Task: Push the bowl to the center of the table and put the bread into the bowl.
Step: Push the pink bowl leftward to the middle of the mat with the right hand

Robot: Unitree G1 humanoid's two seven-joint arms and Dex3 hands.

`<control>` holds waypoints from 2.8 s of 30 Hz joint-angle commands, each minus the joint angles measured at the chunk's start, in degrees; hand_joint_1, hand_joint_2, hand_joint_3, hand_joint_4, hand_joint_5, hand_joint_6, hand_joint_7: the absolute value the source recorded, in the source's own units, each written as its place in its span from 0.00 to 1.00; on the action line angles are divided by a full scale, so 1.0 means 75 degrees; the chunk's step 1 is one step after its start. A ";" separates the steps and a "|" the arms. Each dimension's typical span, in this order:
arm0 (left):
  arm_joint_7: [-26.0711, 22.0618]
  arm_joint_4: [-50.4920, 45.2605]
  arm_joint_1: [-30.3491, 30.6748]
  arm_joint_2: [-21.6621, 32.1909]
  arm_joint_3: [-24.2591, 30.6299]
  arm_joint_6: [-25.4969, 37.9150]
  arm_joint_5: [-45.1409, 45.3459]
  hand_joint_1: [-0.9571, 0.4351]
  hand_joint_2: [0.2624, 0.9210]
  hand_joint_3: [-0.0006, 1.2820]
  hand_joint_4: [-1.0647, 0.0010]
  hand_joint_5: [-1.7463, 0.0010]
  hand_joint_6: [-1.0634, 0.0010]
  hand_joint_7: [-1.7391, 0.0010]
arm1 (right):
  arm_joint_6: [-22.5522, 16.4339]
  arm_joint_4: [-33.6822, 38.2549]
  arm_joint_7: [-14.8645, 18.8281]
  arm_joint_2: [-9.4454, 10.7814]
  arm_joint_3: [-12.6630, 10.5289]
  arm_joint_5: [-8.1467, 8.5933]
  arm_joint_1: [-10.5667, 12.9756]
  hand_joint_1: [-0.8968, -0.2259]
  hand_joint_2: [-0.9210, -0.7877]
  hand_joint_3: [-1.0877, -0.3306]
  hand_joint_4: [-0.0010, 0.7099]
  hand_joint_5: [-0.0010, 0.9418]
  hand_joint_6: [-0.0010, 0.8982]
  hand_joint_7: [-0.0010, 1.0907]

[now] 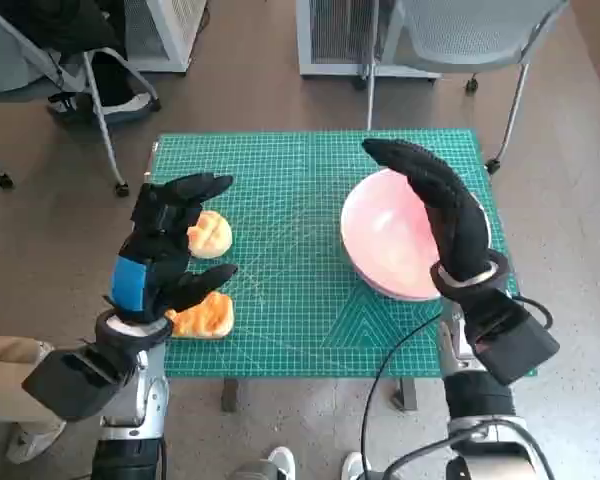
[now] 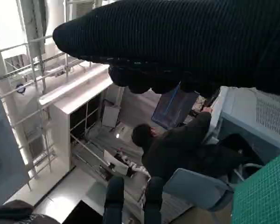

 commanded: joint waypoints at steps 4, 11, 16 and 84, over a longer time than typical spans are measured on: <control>0.0041 0.0073 -0.0113 0.0022 0.0024 -0.0246 0.0213 0.38 1.00 0.01 0.83 0.91 0.92 0.66 | 0.0107 -0.0028 -0.0030 -0.0005 0.0008 -0.0039 0.0222 0.63 0.00 0.54 0.22 0.00 0.00 0.47; 0.0142 -0.0017 -0.0123 0.0096 -0.0001 -0.0357 0.0549 0.34 1.00 0.02 0.89 0.97 0.96 0.72 | 0.0132 -0.0122 -0.0035 0.0001 0.0009 -0.0016 0.0275 0.63 0.00 0.54 0.22 0.00 0.00 0.47; 0.0223 -0.0096 -0.0112 0.0135 -0.0020 -0.0387 0.0748 0.30 1.00 0.03 0.95 0.99 0.99 0.79 | 0.0157 -0.0203 -0.0032 0.0000 0.0009 -0.0003 0.0321 0.62 0.00 0.55 0.22 0.00 0.00 0.47; 0.0226 0.0403 -0.0349 0.0084 -0.0178 -0.0482 0.0638 0.24 1.00 0.13 0.96 1.00 1.00 0.80 | 0.0452 0.1977 0.0450 -0.0979 -0.1212 0.0891 -0.0954 0.53 0.00 0.45 0.19 0.00 0.00 0.45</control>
